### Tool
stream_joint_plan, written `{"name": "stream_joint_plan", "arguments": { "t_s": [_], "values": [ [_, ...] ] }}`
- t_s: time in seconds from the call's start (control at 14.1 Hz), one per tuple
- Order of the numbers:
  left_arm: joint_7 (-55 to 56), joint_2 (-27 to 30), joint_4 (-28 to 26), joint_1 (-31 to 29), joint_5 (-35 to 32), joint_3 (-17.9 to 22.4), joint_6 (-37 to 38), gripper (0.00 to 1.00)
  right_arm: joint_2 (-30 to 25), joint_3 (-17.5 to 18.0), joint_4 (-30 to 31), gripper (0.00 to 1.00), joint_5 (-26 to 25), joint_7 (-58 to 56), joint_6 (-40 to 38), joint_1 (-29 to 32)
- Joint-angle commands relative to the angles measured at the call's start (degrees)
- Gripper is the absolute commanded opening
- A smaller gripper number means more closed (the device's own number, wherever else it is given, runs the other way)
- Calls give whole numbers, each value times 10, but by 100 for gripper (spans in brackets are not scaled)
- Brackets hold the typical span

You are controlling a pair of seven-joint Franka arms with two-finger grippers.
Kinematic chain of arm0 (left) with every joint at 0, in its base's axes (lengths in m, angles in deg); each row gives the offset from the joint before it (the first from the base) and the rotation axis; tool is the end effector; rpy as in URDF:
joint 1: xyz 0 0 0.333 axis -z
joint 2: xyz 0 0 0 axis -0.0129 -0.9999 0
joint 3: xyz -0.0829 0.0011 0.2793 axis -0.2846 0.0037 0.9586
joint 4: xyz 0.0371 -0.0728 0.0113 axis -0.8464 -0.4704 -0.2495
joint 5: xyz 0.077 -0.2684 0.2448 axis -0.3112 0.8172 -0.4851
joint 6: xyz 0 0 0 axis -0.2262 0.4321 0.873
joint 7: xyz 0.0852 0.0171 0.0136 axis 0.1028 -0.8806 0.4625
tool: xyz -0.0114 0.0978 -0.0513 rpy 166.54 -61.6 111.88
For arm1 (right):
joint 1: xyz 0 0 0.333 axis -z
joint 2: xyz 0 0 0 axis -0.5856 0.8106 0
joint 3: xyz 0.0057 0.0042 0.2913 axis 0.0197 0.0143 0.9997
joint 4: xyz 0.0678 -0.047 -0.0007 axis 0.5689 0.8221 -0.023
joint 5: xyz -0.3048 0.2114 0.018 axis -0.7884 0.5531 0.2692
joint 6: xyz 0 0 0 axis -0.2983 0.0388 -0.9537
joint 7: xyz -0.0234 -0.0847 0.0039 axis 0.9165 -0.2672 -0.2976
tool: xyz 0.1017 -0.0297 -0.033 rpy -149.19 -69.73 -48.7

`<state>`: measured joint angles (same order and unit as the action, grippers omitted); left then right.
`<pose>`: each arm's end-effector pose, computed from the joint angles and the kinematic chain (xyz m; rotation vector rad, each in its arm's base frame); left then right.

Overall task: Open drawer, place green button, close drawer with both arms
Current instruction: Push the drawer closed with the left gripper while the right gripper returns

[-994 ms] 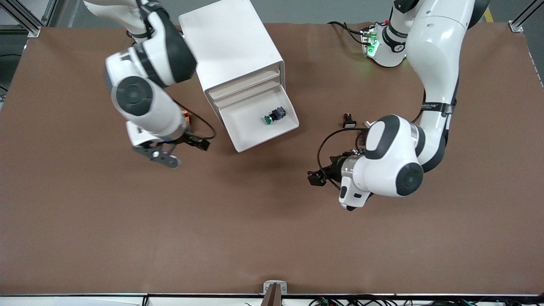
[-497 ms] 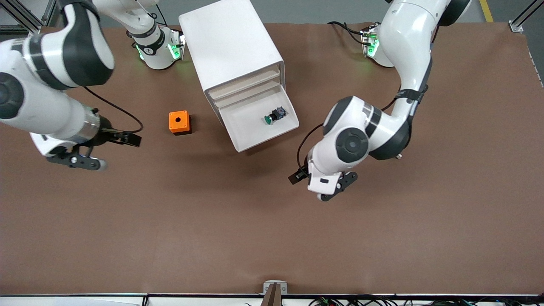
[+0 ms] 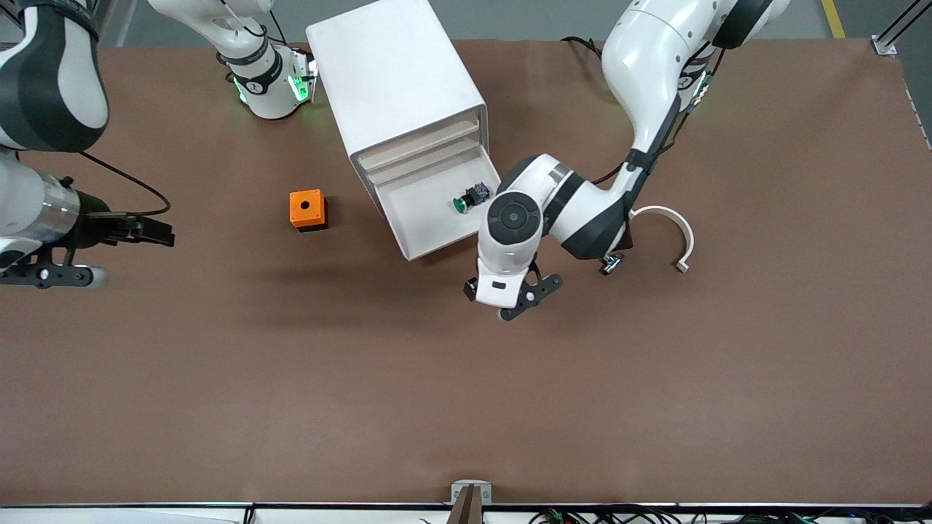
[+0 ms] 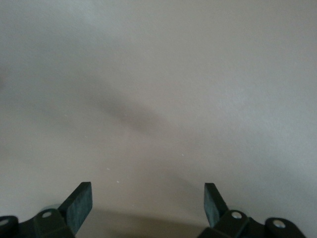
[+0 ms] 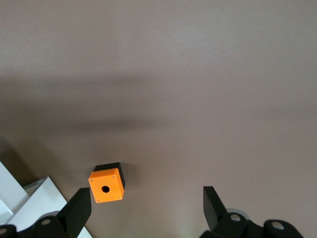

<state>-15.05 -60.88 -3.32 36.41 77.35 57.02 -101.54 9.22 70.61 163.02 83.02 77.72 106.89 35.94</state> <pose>0.5403 -0.4599 0.2884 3.0061 0.8657 -0.1032 0.5726 -0.0009 0.5058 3.1223 -0.0296 -0.2731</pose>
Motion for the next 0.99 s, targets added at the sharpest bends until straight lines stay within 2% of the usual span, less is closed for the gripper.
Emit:
{"name": "stream_joint_plan", "arguments": {
  "t_s": [0.0,0.14,0.92],
  "values": [
    [25,-11,-3,23,-14,3,-21,99,-8,13,-28,100,-21,-17,-24,18],
    [30,-23,-3,40,-13,3,-21,99,-9,13,-32,100,-37,-17,-41,19],
    [19,-36,-18,86,-13,3,-21,99,-6,16,-33,100,-19,-9,-37,27]
  ]
}}
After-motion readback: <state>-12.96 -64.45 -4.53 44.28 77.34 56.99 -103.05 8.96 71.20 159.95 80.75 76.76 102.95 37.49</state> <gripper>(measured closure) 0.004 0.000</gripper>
